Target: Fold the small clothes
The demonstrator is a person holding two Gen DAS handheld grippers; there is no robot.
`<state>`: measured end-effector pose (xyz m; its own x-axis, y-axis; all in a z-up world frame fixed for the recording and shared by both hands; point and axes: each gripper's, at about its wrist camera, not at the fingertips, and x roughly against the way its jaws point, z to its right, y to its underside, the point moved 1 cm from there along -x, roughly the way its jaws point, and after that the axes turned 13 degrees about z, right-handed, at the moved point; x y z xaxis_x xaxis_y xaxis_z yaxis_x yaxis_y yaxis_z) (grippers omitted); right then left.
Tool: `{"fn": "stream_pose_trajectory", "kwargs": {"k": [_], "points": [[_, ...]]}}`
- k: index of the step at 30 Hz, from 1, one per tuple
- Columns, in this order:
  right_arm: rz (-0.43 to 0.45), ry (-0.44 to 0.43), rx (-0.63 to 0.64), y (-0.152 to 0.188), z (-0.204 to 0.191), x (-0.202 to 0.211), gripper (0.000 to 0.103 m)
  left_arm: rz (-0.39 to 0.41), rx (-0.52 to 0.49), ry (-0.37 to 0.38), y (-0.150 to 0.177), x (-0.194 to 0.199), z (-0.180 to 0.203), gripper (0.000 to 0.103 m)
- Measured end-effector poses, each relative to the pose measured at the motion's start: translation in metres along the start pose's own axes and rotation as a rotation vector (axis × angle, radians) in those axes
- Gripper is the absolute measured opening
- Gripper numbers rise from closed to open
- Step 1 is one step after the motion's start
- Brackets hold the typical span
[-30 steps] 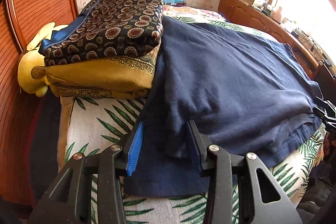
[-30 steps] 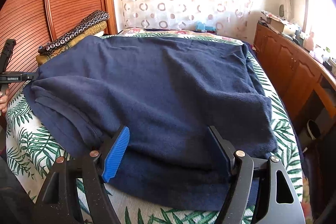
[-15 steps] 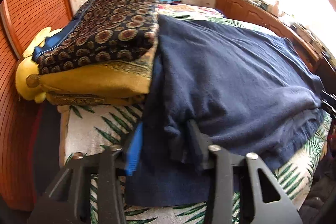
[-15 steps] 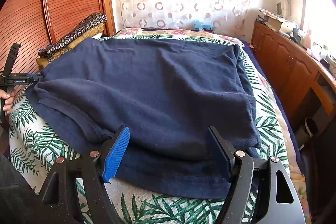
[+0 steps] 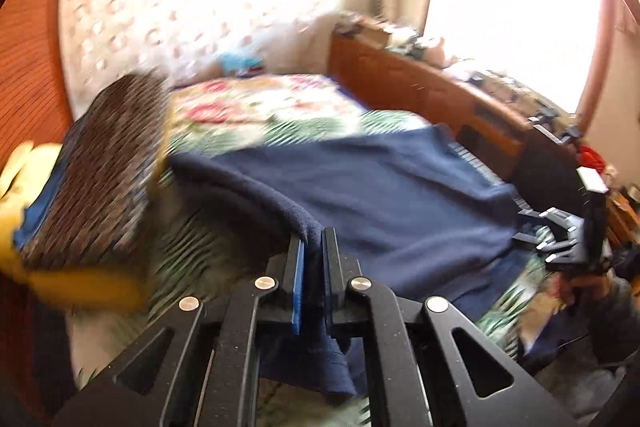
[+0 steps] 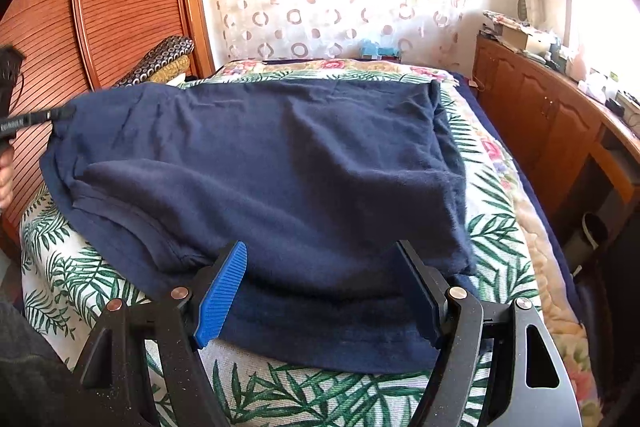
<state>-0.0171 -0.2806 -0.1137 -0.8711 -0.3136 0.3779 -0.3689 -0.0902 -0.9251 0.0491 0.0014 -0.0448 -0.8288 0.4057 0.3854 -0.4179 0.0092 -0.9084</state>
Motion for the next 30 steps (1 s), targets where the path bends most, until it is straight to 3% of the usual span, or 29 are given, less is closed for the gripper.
{"fn": "stream_pose_trajectory", "kwargs": {"k": [7, 13, 23, 30], "points": [[0.017, 0.013, -0.013, -0.002, 0.013, 0.009, 0.076, 0.034, -0.092, 0.168, -0.042, -0.039, 0.073, 0.008], [0.032, 0.032, -0.029, -0.003, 0.030, 0.020, 0.076, 0.033, -0.160, 0.247, -0.065, -0.062, 0.120, 0.008], [0.049, 0.060, -0.054, -0.001, 0.050, 0.033, 0.076, 0.011, -0.216, 0.326, -0.080, -0.086, 0.177, 0.008], [0.036, 0.070, -0.061, 0.004, 0.055, 0.033, 0.076, -0.044, -0.251, 0.303, -0.067, -0.106, 0.190, 0.008]]}}
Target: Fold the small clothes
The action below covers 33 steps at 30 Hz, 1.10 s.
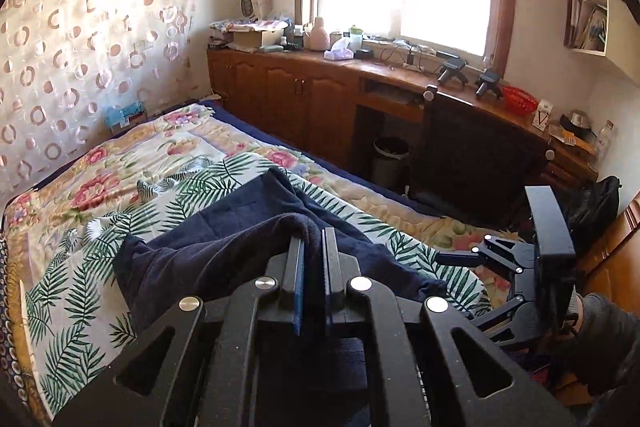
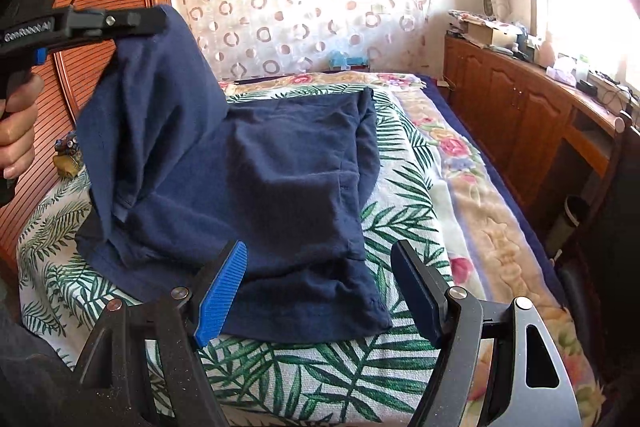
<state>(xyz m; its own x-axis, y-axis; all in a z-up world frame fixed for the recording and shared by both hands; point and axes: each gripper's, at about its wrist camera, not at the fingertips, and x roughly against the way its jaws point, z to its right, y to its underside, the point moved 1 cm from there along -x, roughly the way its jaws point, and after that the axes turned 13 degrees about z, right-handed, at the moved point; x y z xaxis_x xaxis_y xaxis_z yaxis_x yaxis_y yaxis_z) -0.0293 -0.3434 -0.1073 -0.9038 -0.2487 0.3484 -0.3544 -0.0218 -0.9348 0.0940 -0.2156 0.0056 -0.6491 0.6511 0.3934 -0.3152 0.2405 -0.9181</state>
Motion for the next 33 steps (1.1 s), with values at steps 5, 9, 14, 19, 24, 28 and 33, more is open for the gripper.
{"fn": "stream_pose_trajectory", "kwargs": {"k": [5, 9, 14, 19, 24, 28, 33], "points": [[-0.006, 0.003, -0.003, 0.000, 0.002, 0.001, 0.076, -0.010, -0.008, -0.025, 0.003, -0.007, 0.000, 0.009], [-0.005, 0.003, 0.002, -0.001, 0.002, 0.001, 0.076, -0.019, -0.006, -0.032, 0.005, -0.005, -0.001, 0.019], [0.003, -0.001, 0.013, -0.006, 0.002, -0.001, 0.076, 0.019, 0.020, -0.031, 0.010, 0.014, -0.011, 0.045], [0.011, -0.008, 0.034, -0.015, -0.004, -0.006, 0.076, 0.047, 0.058, -0.071, 0.019, 0.032, -0.032, 0.079], [0.021, -0.032, 0.074, -0.029, -0.017, -0.017, 0.076, 0.065, 0.105, -0.129, 0.038, 0.051, -0.061, 0.081], [0.008, -0.061, 0.091, -0.037, -0.028, -0.037, 0.076, 0.086, 0.123, -0.216, 0.054, 0.068, -0.082, 0.081], [-0.070, -0.077, 0.097, -0.043, -0.034, -0.070, 0.076, 0.098, 0.133, -0.276, 0.073, 0.081, -0.099, 0.081]]}}
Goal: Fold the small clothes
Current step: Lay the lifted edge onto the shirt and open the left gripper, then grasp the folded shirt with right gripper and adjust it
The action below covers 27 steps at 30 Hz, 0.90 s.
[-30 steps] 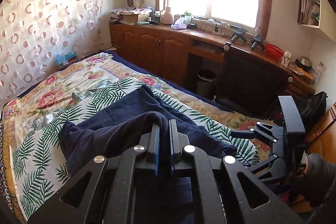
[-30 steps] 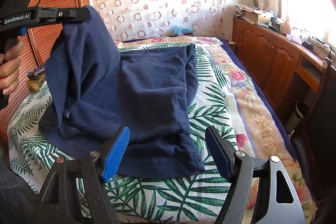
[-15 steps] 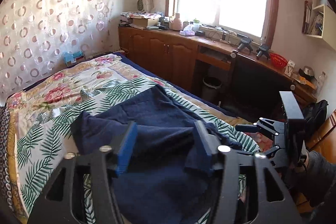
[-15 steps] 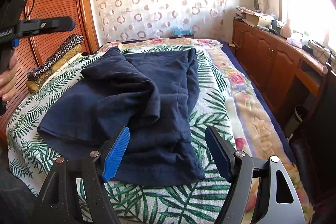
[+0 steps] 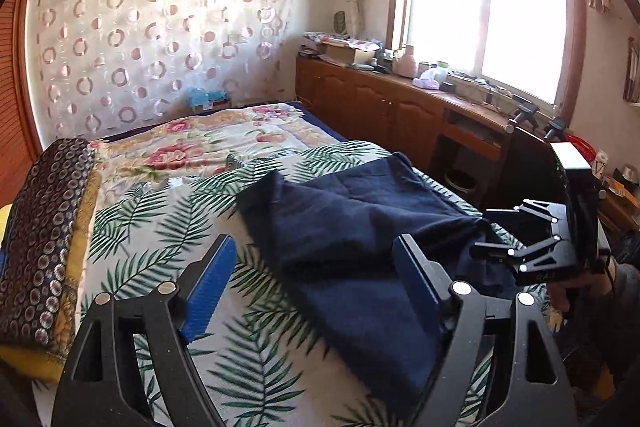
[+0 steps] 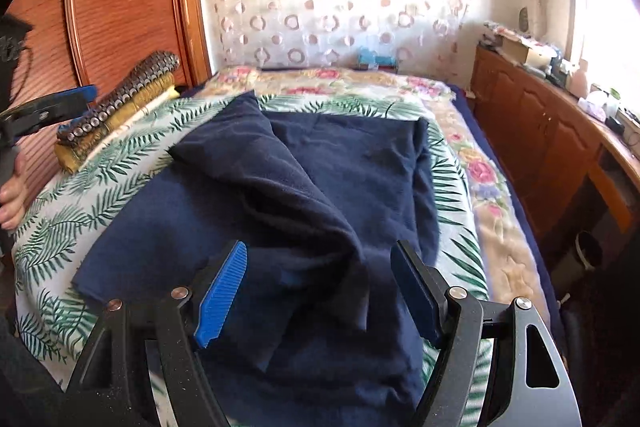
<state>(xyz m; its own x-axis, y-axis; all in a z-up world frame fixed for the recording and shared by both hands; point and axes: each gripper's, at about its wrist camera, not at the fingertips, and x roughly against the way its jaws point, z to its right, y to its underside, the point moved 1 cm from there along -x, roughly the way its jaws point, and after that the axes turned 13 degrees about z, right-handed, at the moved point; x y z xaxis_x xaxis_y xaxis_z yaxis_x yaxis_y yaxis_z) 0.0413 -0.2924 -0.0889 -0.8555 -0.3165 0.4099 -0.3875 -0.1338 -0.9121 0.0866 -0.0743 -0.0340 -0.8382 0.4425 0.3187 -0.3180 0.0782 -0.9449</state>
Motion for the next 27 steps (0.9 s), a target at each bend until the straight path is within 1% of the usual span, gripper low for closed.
{"fn": "stream_pose_trajectory", "kwargs": {"k": [1, 2, 3, 4, 5, 6, 8, 9, 11, 15, 18, 20, 22, 25, 27], "points": [[-0.020, -0.004, -0.004, -0.001, 0.001, -0.006, 0.071, -0.001, 0.004, -0.014, 0.004, 0.001, -0.005, 0.081], [-0.038, -0.007, -0.006, -0.001, 0.001, -0.012, 0.067, -0.003, 0.010, -0.022, 0.007, 0.001, -0.009, 0.081], [-0.055, -0.004, -0.006, -0.001, 0.003, -0.018, 0.067, -0.007, 0.018, -0.025, 0.011, 0.000, -0.012, 0.081], [-0.073, -0.002, -0.006, -0.001, 0.004, -0.022, 0.063, -0.014, 0.030, -0.025, 0.016, 0.000, -0.015, 0.081], [-0.089, -0.003, -0.006, 0.000, 0.005, -0.026, 0.055, -0.019, 0.038, -0.029, 0.020, -0.001, -0.017, 0.081], [-0.101, -0.011, -0.008, 0.001, 0.007, -0.029, 0.050, -0.023, 0.044, -0.034, 0.023, -0.002, -0.018, 0.081], [-0.107, -0.028, -0.014, 0.001, 0.007, -0.031, 0.024, -0.028, 0.059, -0.043, 0.030, -0.004, -0.022, 0.081], [-0.105, -0.011, -0.005, 0.000, 0.008, -0.031, 0.021, -0.027, 0.067, -0.046, 0.033, -0.004, -0.023, 0.081], [-0.089, -0.010, 0.005, -0.003, 0.006, -0.028, 0.013, -0.022, 0.086, -0.053, 0.039, -0.004, -0.026, 0.081], [-0.016, -0.011, 0.026, -0.013, -0.001, -0.006, 0.010, -0.015, 0.139, -0.057, 0.049, -0.004, -0.032, 0.081], [0.030, -0.011, 0.027, -0.018, -0.001, 0.014, 0.010, -0.023, 0.135, -0.060, 0.053, -0.004, -0.030, 0.081], [0.045, 0.003, 0.031, -0.020, 0.002, 0.024, 0.010, -0.023, 0.129, -0.063, 0.054, -0.003, -0.031, 0.081], [0.038, 0.026, 0.031, -0.016, 0.006, 0.028, 0.010, -0.017, 0.129, -0.064, 0.053, -0.001, -0.031, 0.081], [-0.016, 0.035, 0.020, -0.003, 0.015, 0.020, 0.010, -0.007, 0.123, -0.069, 0.051, 0.002, -0.030, 0.081], [-0.042, 0.055, 0.038, 0.005, 0.017, 0.013, 0.010, -0.005, 0.113, -0.073, 0.050, 0.003, -0.030, 0.081]]}}
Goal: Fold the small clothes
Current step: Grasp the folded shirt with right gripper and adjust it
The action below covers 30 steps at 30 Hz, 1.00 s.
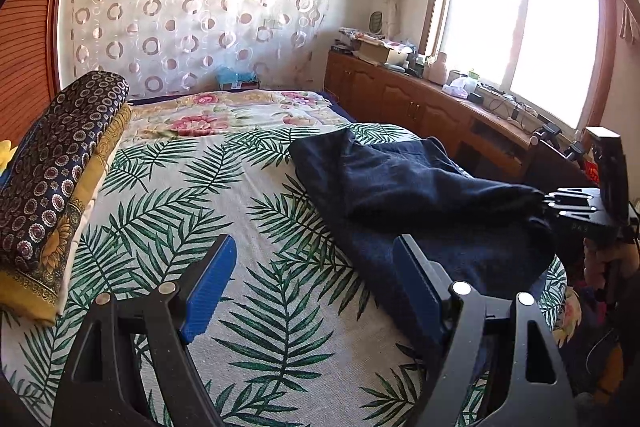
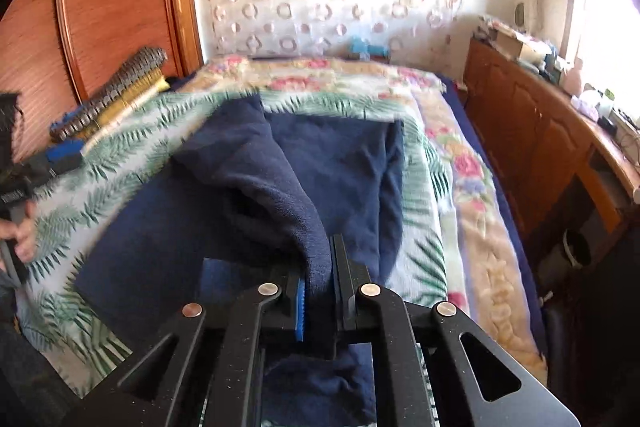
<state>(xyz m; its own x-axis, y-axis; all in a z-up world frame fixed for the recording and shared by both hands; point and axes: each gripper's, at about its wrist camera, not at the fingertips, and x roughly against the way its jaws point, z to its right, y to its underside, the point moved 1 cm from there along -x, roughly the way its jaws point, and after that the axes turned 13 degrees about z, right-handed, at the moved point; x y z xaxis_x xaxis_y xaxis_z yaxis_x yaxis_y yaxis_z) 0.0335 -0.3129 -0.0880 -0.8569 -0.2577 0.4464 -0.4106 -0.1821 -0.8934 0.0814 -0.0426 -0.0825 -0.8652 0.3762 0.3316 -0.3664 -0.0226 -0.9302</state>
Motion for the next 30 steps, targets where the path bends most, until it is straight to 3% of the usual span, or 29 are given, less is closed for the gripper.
{"fn": "stream_pose_trajectory", "kwargs": {"k": [9, 17, 23, 30], "points": [[0.048, -0.004, 0.053, -0.011, -0.013, 0.017, 0.017, 0.005, -0.036, -0.017, -0.004, 0.005, 0.007, 0.081], [0.112, -0.044, 0.082, -0.030, -0.023, 0.021, 0.046, 0.005, -0.051, -0.009, -0.005, 0.007, 0.013, 0.081], [0.102, -0.124, 0.094, -0.043, -0.040, -0.012, 0.058, 0.003, -0.046, -0.011, -0.005, 0.005, 0.013, 0.081], [0.052, -0.184, 0.130, -0.056, -0.073, -0.069, 0.059, -0.007, -0.035, -0.020, -0.002, 0.005, 0.009, 0.081]]}}
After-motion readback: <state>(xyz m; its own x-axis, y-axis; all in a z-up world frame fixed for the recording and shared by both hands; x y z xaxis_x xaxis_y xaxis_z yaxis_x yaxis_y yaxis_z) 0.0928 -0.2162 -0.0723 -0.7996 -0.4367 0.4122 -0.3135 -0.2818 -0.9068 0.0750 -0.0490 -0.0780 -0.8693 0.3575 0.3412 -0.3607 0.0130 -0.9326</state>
